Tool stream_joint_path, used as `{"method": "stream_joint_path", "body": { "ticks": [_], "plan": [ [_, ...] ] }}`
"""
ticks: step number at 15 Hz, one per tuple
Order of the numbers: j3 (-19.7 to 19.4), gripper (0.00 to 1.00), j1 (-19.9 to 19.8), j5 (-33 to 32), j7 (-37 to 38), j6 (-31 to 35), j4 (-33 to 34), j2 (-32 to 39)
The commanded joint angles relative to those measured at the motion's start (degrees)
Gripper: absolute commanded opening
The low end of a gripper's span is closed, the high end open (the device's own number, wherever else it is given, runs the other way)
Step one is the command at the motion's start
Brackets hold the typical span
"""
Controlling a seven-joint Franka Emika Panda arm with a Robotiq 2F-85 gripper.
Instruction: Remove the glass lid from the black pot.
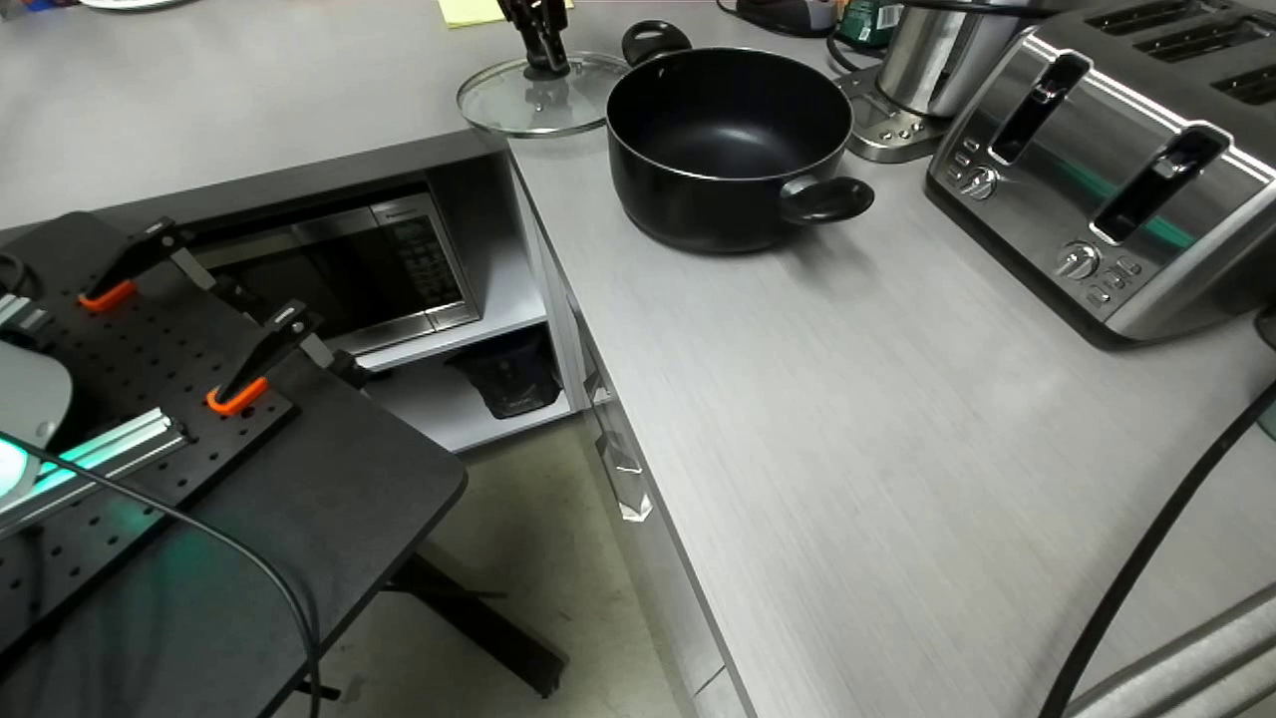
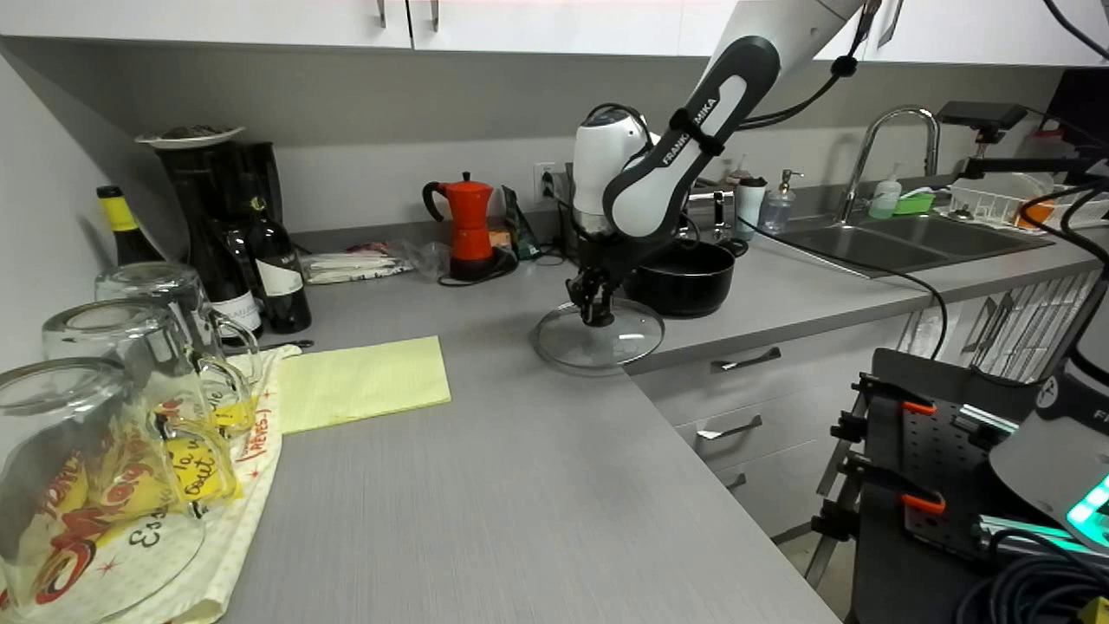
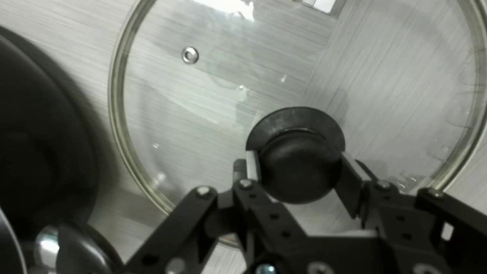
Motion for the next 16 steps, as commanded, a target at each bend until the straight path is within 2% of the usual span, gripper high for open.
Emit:
{"method": "stream_joint_path", "body": {
  "ticks": [1, 10, 16],
  "plan": [
    [-0.73, 0.25, 0.23, 2.39, -3.14, -0.56, 1.65, 1.17],
    [-0.78, 0.25, 0.01, 3.96, -5.39, 0.92, 0.32, 1.71],
    [1.74, 0.25, -2.73, 8.19, -10.03, -1.58, 0.39, 2.03]
  ]
}}
